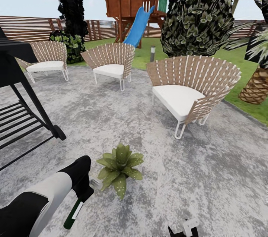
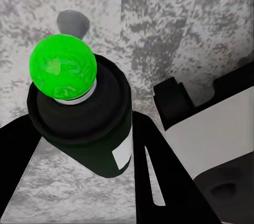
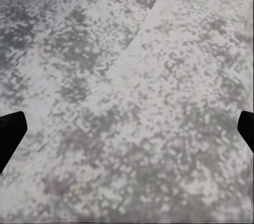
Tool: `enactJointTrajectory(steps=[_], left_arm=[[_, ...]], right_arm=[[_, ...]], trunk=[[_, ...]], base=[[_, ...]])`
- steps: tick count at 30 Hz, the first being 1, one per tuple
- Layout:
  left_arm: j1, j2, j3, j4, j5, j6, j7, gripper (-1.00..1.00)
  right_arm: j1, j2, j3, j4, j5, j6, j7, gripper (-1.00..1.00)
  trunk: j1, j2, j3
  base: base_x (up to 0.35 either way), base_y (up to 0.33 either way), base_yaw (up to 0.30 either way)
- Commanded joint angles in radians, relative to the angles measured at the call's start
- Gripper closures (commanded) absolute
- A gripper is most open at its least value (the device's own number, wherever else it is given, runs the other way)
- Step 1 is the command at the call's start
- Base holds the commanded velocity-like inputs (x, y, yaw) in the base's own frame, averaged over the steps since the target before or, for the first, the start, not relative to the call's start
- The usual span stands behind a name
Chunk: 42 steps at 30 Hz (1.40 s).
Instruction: Pick up the pesticide atomizer in the garden and spray insectifuge to fully cover both potted plants in the garden.
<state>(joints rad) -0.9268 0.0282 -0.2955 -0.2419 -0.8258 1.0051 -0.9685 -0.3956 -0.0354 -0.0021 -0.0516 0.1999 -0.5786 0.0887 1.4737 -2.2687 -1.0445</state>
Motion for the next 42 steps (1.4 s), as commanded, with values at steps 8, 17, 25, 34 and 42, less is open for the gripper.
enactJointTrajectory(steps=[8, 17, 25, 34, 42], left_arm=[[0.0, 0.005, 0.002, -0.002, -0.027, 0.006, -0.009, 1.0], [0.002, 0.007, 0.003, 0.004, -0.058, 0.007, -0.009, 1.0], [0.034, 0.005, 0.003, 0.004, -0.057, 0.006, -0.01, 1.0], [0.029, 0.001, 0.013, -0.002, -0.046, 0.007, -0.022, 1.0], [0.024, 0.007, 0.019, 0.0, -0.042, 0.008, -0.026, 1.0]], right_arm=[[-0.001, -0.001, -0.001, 0.002, -0.001, -0.003, 0.003, -1.0], [-0.001, -0.001, -0.001, 0.002, -0.001, -0.003, 0.003, -1.0], [-0.001, -0.001, -0.001, 0.002, -0.001, -0.003, 0.003, -1.0], [-0.001, -0.001, -0.001, 0.002, -0.001, -0.003, 0.003, -1.0], [-0.001, -0.001, -0.001, 0.002, -0.001, -0.003, 0.003, -1.0]], trunk=[[0.0, 0.0, -0.001], [0.0, 0.0, -0.001], [0.0, 0.0, -0.001], [0.0, 0.0, -0.001], [0.0, 0.0, -0.001]], base=[[0.025, 0.067, -0.273], [0.041, 0.293, -0.158], [0.0, 0.097, -0.004], [0.0, 0.002, -0.019], [0.0, 0.0, -0.251]])
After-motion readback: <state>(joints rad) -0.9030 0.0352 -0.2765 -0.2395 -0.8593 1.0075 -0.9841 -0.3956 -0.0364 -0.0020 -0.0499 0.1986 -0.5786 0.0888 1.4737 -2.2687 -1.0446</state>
